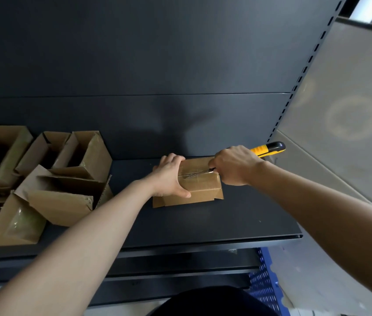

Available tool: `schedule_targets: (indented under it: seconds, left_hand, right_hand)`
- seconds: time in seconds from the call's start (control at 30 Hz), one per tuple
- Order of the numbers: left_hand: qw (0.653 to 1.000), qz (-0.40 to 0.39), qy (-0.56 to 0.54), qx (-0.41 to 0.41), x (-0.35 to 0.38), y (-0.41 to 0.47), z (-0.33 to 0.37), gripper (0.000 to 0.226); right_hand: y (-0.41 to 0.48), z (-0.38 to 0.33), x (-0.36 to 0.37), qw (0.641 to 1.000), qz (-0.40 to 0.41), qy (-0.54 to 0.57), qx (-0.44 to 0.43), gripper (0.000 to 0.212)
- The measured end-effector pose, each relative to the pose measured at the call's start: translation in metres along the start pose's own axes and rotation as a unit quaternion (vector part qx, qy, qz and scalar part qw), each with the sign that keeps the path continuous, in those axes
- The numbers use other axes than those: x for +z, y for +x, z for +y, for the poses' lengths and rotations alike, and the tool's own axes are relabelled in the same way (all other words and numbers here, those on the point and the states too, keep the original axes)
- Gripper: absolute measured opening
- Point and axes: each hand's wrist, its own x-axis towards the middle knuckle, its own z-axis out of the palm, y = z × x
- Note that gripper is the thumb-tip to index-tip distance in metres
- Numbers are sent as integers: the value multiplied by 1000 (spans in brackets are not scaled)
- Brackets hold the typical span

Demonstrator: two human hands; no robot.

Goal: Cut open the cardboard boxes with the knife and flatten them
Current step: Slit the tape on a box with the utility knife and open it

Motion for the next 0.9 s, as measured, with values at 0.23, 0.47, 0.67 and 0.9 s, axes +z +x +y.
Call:
schedule_targets:
  seconds: [0.23,0.47,0.67,0.9]
  left_hand:
    - [999,1,27,17,1,1,-2,102]
    - [998,24,55,29,5,-1,-2,99]
    - [996,24,81,32,6,-2,1,97]
    - [993,18,104,44,2,-6,9,93]
  right_hand:
    - [-2,-16,-7,998,-10,-31,48,29]
    - [-4,-29,-17,998,-25,-52,38,26]
    - [2,-53,-14,993,-39,-89,70,11]
    - [-10,-20,6,994,-25,-72,80,24]
